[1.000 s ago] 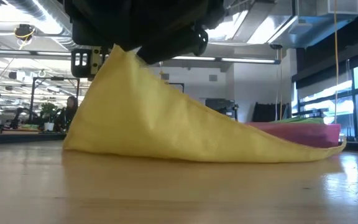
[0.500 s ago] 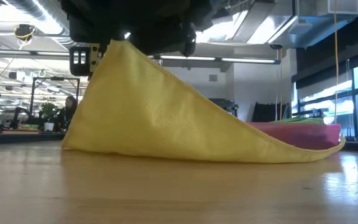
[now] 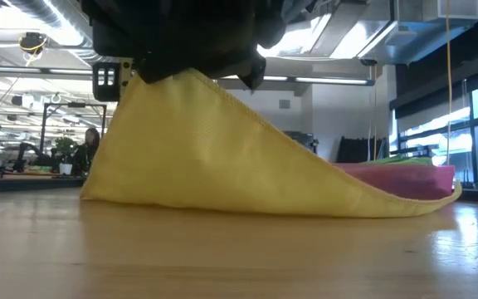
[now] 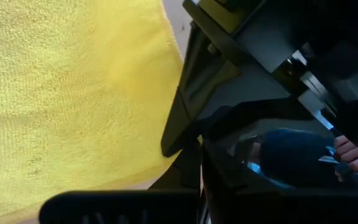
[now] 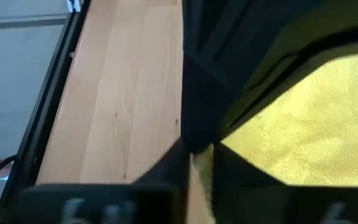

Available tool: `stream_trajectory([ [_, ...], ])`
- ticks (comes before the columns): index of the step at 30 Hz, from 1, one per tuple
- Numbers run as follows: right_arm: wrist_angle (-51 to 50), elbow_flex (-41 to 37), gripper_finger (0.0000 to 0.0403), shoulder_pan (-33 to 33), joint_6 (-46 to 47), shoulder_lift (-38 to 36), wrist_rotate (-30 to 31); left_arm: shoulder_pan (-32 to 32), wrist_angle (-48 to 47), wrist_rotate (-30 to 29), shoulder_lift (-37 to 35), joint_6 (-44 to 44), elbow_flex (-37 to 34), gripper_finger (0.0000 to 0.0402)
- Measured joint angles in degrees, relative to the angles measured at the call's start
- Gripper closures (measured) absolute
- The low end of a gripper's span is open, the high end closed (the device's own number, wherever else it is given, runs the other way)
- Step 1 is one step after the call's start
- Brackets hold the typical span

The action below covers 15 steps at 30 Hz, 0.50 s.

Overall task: Fold microfiber towels
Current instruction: Fold the yellow towel

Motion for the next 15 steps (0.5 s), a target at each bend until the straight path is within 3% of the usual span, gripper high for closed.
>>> stream_trajectory([
  [3,-0.3,0.0,0.0392,-0.2,1.1,0.0,-0.9,0.0,0.1,0.3,0.0,0.0,0.0,0.0401],
  [9,-0.3,0.0,0.0398,-0.3,1.4,0.0,-2.5,0.6,-1.9,0.3,0.0,5.6,0.1,0.0401],
  [15,-5.8,0.1,0.0399,-0.3,2.8,-0.2,-7.7,2.5,-12.0,-0.2,-0.9,18.3,-0.1,0.0401],
])
